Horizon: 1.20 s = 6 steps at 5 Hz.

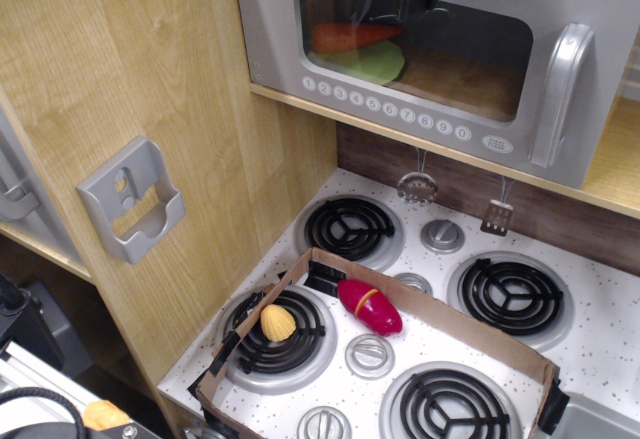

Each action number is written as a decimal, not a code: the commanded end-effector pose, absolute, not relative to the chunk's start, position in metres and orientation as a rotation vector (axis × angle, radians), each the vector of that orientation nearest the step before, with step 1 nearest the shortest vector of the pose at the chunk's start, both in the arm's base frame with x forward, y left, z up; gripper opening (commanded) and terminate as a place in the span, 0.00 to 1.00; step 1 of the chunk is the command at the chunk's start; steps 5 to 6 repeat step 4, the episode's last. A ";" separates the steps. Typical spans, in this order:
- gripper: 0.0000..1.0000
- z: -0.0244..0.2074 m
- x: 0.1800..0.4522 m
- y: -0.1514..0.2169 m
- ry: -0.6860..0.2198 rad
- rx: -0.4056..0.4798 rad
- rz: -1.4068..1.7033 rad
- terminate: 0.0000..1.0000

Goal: Close microwave

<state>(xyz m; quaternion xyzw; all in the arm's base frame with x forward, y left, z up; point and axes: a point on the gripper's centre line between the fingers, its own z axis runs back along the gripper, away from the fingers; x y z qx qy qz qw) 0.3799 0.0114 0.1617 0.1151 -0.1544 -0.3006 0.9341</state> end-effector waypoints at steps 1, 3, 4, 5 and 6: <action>1.00 0.200 0.391 0.008 -0.395 0.260 -0.625 0.00; 1.00 0.200 0.391 0.008 -0.395 0.260 -0.625 0.00; 1.00 0.200 0.391 0.008 -0.395 0.260 -0.625 1.00; 1.00 0.200 0.391 0.008 -0.395 0.260 -0.625 1.00; 1.00 0.200 0.391 0.008 -0.395 0.260 -0.625 1.00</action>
